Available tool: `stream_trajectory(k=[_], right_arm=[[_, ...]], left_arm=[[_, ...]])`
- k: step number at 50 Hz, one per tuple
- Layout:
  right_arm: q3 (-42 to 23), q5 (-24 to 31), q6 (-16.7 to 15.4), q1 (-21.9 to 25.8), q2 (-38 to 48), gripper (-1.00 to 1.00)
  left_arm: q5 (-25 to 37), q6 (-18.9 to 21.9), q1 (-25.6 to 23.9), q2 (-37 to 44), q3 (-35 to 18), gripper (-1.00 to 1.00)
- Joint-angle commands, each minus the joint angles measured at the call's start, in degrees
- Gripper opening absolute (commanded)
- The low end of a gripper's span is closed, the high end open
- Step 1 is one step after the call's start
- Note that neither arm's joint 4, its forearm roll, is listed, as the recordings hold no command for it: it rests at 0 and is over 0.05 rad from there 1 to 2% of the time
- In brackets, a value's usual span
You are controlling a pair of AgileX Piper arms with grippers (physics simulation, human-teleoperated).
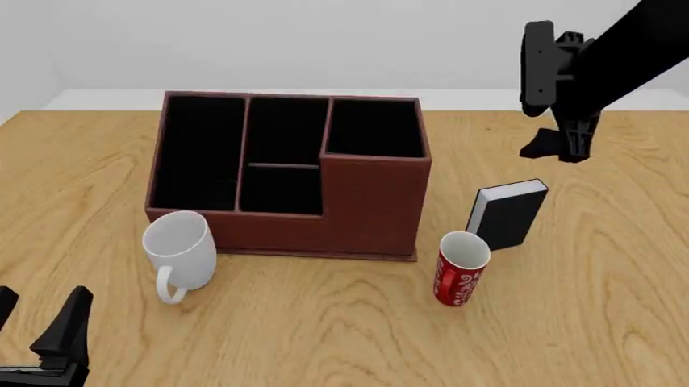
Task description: Pick up the book and place it in the right compartment of the caddy.
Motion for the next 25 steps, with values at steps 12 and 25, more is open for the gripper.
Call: stream_trajectory(k=[12, 25], right_arm=[[7.46, -4.66, 3.09, 2.57, 1.13, 1.00], [11.48, -8.41, 4.35, 2.65, 2.05, 1.00]], left_arm=[[0.00, 0.00, 0.00, 0.00, 0.00, 1.00], [0.00, 0.00, 0.00, 0.00, 0.00, 1.00]])
